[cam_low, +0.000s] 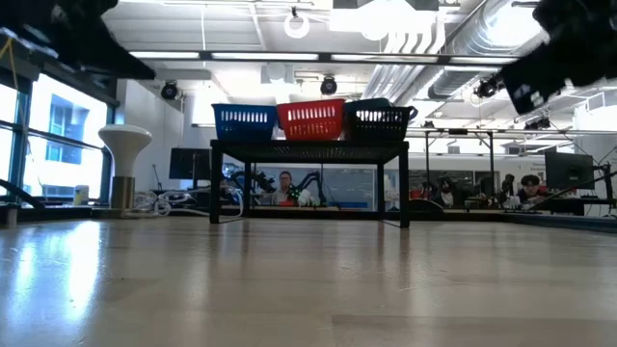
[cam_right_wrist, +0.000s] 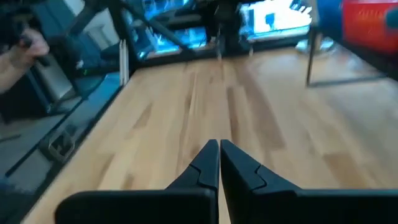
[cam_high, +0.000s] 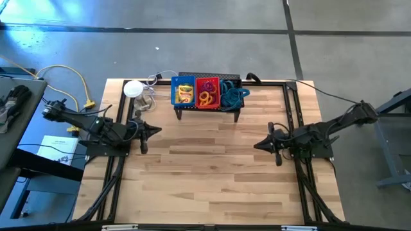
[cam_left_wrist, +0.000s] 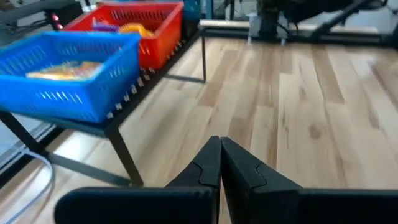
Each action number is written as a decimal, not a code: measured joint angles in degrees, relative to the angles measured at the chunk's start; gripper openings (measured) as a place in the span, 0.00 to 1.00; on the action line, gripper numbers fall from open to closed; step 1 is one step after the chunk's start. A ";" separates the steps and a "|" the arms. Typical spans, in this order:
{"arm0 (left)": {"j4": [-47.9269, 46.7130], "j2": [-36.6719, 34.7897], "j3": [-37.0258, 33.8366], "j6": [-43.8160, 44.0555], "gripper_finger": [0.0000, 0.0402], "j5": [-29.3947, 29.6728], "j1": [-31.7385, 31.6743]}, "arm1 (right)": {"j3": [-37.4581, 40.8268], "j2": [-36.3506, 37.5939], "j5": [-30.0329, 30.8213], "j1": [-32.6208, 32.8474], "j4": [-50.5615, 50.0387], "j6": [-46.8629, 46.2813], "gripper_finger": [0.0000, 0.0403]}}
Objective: Pick & Place Office Desk Supplies
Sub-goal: Return to Home Position
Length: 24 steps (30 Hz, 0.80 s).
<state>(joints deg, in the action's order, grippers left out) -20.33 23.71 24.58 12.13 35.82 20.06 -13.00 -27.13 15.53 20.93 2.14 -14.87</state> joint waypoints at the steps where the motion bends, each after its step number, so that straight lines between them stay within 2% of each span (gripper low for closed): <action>1: -0.12 -0.63 -0.88 -0.08 0.00 0.37 0.55 | 1.45 0.45 -1.13 -0.44 0.47 0.06 0.01; 3: -0.28 -2.13 -2.42 0.14 0.00 2.17 1.69 | 3.66 2.20 -2.60 -0.89 -0.50 -0.06 0.01; 6: -0.11 -4.94 -3.42 -0.04 0.00 4.61 3.31 | 5.78 6.25 -0.94 -0.86 -3.21 -1.50 0.01; 12: -0.21 -10.59 -4.28 -3.36 0.00 5.00 5.99 | 8.31 15.89 -1.29 -0.85 -2.79 0.38 0.01; 16: 0.06 -13.84 -5.33 -4.91 0.00 5.00 6.80 | 10.89 20.89 -4.06 -0.85 -2.18 1.13 0.01; 19: 1.94 -16.09 -7.53 -6.22 0.00 4.94 6.86 | 12.39 23.00 -5.42 -0.87 0.96 1.85 0.01; 24: 10.12 -19.49 -14.18 -10.94 0.00 3.54 6.86 | 12.51 23.52 -7.02 -0.85 1.04 3.14 0.00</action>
<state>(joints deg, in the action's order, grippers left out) -10.21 4.22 10.40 1.19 39.36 26.92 -0.49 -3.62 8.51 20.08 3.18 -11.73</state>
